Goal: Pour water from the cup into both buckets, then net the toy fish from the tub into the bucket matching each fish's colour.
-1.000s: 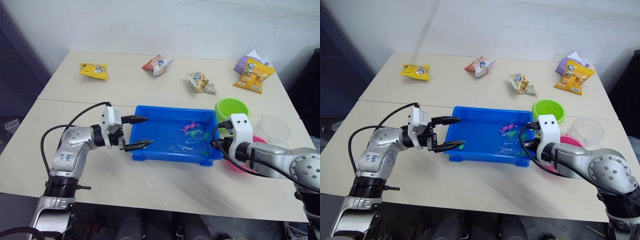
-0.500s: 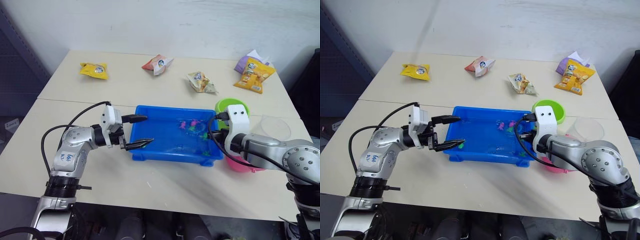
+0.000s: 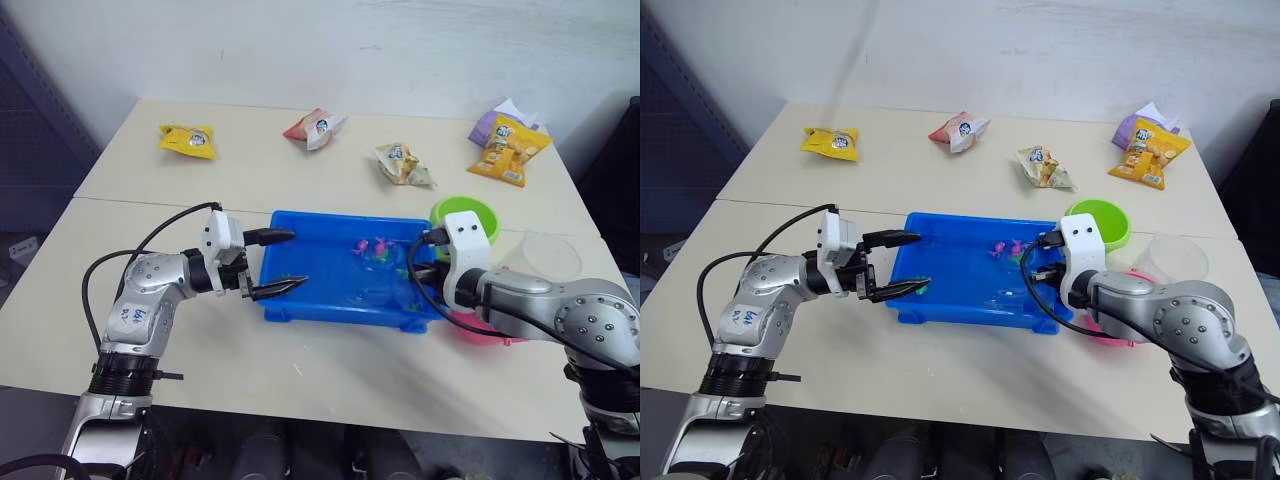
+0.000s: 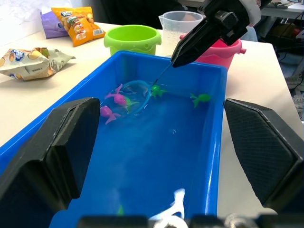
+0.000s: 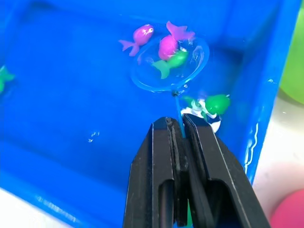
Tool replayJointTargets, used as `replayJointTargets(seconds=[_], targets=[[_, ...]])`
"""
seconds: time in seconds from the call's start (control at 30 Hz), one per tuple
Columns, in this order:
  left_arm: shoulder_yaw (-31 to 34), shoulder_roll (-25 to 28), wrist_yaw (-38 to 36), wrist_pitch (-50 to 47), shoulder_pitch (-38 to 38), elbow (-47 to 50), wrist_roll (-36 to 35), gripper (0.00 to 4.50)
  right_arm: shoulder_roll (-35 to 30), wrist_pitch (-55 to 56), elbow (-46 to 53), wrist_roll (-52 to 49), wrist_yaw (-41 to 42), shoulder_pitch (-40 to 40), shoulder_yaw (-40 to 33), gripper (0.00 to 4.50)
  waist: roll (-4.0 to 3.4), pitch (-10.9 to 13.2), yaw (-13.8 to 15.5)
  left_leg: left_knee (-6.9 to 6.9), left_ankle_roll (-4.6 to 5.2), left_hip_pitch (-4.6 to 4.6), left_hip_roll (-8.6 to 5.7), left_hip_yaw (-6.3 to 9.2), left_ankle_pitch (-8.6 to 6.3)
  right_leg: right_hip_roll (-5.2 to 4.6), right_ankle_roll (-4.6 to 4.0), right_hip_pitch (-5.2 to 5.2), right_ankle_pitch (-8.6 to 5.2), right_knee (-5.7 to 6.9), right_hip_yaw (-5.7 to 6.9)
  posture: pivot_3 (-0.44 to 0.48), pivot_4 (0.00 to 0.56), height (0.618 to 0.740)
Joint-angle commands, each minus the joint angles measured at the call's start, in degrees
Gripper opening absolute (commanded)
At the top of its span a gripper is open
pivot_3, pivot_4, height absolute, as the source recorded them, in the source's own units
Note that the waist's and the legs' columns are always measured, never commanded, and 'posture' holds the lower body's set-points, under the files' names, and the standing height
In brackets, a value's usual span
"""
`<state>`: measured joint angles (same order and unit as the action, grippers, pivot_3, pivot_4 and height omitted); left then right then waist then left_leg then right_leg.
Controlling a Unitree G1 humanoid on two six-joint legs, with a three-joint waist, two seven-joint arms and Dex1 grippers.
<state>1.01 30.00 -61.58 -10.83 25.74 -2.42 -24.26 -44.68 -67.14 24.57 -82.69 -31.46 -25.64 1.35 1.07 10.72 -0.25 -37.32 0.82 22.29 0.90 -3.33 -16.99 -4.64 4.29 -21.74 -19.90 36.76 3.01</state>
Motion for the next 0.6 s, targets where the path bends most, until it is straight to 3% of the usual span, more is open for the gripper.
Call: replayJointTargets(seconds=[0.03,0.3,0.6], targets=[[0.7,0.4,-0.4,0.4,-0.4,1.9,-0.8,4.46,-2.9,-0.1,5.1,-1.3,4.0,1.9,-4.2,0.00,0.00,0.0,0.0,-0.01,0.00,0.01,0.00,0.00,0.00,0.00,0.00,0.00,0.00,0.00,0.00,0.000,0.150,0.738],[0.4,0.3,-1.9,1.1,-0.1,0.4,-0.7,4.46,-8.7,2.8,13.7,-2.6,17.1,11.1,-11.7,0.00,0.00,0.0,0.1,0.04,0.14,0.02,0.00,0.06,-0.08,0.00,0.01,0.03,0.00,-0.25,0.05,0.000,0.150,0.738],[-1.3,-0.3,-6.7,2.2,4.1,-3.1,-0.8,4.46,-9.4,10.5,21.7,6.1,28.5,23.4,-21.7,0.00,0.00,0.0,0.2,0.02,0.12,0.02,-0.01,0.08,-0.07,0.02,0.03,0.08,0.02,-0.27,0.09,0.000,0.150,0.738]])
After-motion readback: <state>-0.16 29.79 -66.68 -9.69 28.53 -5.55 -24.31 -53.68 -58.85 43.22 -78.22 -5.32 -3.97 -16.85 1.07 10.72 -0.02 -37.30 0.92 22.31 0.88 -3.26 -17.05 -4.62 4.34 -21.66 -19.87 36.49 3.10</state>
